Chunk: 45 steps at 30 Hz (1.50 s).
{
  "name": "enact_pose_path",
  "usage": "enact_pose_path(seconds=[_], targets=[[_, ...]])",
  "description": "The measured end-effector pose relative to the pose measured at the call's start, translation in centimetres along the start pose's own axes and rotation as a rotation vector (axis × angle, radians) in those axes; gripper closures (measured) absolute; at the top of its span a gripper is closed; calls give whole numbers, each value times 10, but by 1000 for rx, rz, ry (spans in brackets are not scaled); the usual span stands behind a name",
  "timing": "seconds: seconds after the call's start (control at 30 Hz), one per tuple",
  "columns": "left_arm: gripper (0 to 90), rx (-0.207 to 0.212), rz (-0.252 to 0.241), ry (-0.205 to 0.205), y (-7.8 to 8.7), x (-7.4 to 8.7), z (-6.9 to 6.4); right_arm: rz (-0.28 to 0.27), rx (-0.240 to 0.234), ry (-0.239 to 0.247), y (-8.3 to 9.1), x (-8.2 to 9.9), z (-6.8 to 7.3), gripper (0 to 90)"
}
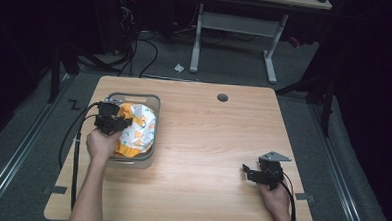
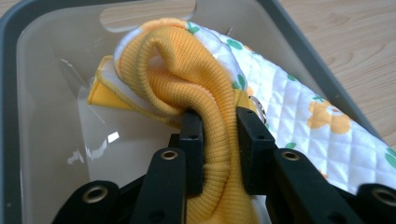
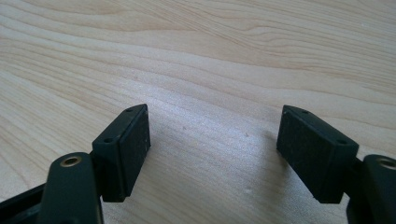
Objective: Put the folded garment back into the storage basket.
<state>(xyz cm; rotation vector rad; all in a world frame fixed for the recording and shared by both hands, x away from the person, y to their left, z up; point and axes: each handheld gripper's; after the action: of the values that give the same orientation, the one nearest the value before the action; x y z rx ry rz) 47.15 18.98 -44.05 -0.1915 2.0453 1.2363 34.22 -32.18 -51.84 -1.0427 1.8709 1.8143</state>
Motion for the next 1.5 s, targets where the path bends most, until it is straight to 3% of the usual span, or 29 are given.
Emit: enact_pose_path(seconds=[0.13, 0.3, 0.43, 0.57, 0.7, 1.0, 1.5], targets=[[716, -17, 41, 2, -7, 1, 1, 0, 0, 0, 0, 0, 0, 259], [669, -34, 45, 19, -9, 1, 0, 0, 0, 0, 0, 0, 0, 259], [578, -92, 60, 23, -7, 2, -1, 0, 0, 0, 0, 0, 0, 259], [490, -114, 29, 41, 3, 1, -1, 0, 0, 0, 0, 0, 0, 259], [467, -100, -20, 27, 12, 0, -8, 0, 0, 0, 0, 0, 0, 259], [436, -47, -63, -14, 16, 0, -26, 0, 1, 0, 0, 0, 0, 259], [413, -14, -94, -100, 19, 0, -63, 0, 0, 0, 0, 0, 0, 259]])
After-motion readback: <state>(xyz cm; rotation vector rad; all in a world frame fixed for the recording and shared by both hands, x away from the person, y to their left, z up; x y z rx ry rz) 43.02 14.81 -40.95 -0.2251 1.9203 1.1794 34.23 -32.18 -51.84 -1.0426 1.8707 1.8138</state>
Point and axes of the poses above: each handheld gripper's, and its own axes: y roughly backward along the jaws, x roughly out of its underside, z roughly to its left, and after that the axes turned 10 degrees about x, right-handed
